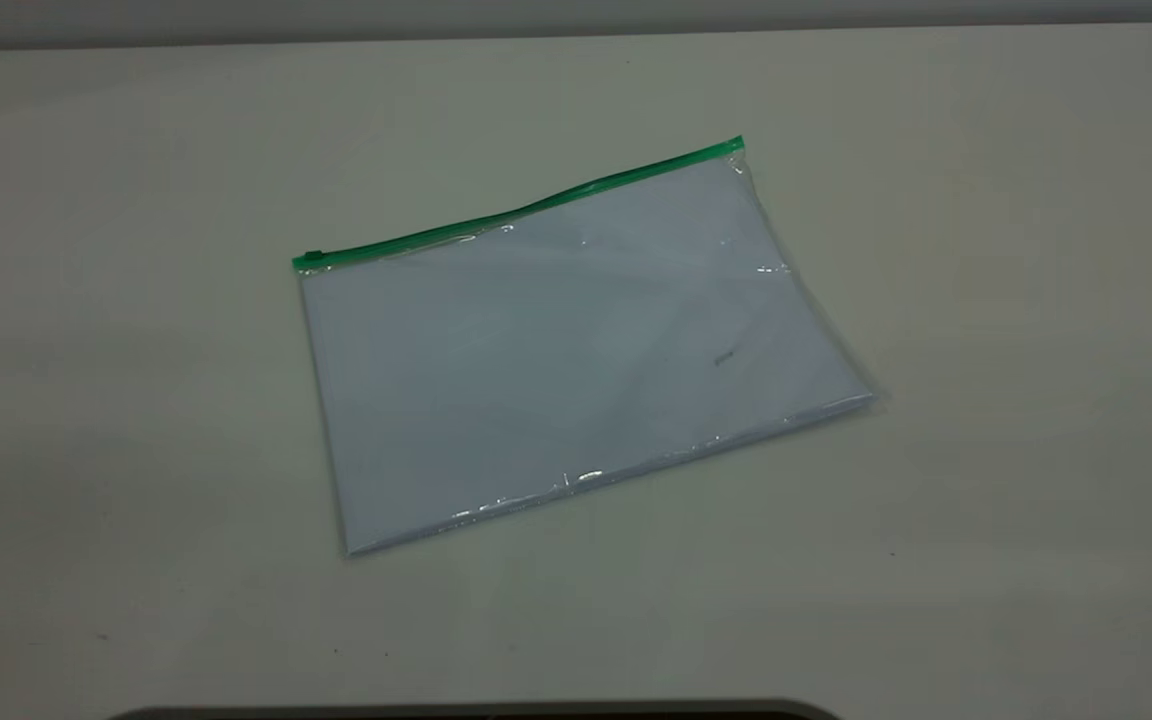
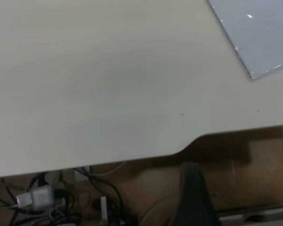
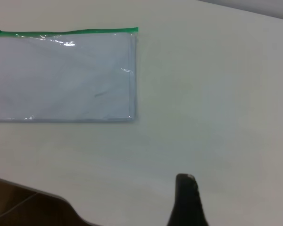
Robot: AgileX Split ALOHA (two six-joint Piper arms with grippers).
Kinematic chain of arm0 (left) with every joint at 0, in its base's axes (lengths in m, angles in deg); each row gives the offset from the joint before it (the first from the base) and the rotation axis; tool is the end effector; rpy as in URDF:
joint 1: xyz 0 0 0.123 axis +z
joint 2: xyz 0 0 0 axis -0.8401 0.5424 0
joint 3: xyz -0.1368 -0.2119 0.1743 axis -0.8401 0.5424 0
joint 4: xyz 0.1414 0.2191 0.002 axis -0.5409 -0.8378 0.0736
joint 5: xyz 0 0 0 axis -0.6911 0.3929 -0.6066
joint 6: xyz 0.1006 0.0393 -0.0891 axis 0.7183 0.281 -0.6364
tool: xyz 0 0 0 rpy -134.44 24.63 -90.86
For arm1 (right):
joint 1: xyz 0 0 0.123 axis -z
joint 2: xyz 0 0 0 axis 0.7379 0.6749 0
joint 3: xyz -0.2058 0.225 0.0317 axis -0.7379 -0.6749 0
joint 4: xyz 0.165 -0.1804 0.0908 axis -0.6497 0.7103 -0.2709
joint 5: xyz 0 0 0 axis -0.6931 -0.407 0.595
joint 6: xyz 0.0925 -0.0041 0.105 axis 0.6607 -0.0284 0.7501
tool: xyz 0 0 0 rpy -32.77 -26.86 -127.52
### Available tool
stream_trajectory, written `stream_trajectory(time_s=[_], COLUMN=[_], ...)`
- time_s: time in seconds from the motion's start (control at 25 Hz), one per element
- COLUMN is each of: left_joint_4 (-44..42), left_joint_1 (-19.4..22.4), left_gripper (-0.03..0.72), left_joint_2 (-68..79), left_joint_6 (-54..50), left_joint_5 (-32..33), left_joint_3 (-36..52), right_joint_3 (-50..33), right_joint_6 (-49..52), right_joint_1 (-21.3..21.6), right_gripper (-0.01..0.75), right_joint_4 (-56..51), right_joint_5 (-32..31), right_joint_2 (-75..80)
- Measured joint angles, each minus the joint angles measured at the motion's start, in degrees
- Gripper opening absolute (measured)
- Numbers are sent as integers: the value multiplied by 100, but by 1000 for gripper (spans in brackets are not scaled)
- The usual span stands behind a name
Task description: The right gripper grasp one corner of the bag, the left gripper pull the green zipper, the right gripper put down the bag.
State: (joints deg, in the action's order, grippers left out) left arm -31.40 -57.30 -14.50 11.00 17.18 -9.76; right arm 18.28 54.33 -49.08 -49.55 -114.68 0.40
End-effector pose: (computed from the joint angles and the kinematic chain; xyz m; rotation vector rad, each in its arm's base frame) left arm 0.0478 -0.0135 0.2392 0.1111 2.3487 -0.0885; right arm 0.0169 0.0255 0.2465 -0.3154 2.0868 0.1041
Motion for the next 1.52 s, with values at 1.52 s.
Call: stream_trajectory(time_s=[1.52], left_joint_4=[-285], left_joint_1=[92], left_gripper=[588], left_joint_2=[-1397], left_joint_6=[-54], left_joint_5=[-3], left_joint_3=[0], right_joint_3=[0], right_joint_6=[0], right_joint_1=[0], right_gripper=[591], right_joint_4=[0], right_joint_5=[2], right_joint_2=[0])
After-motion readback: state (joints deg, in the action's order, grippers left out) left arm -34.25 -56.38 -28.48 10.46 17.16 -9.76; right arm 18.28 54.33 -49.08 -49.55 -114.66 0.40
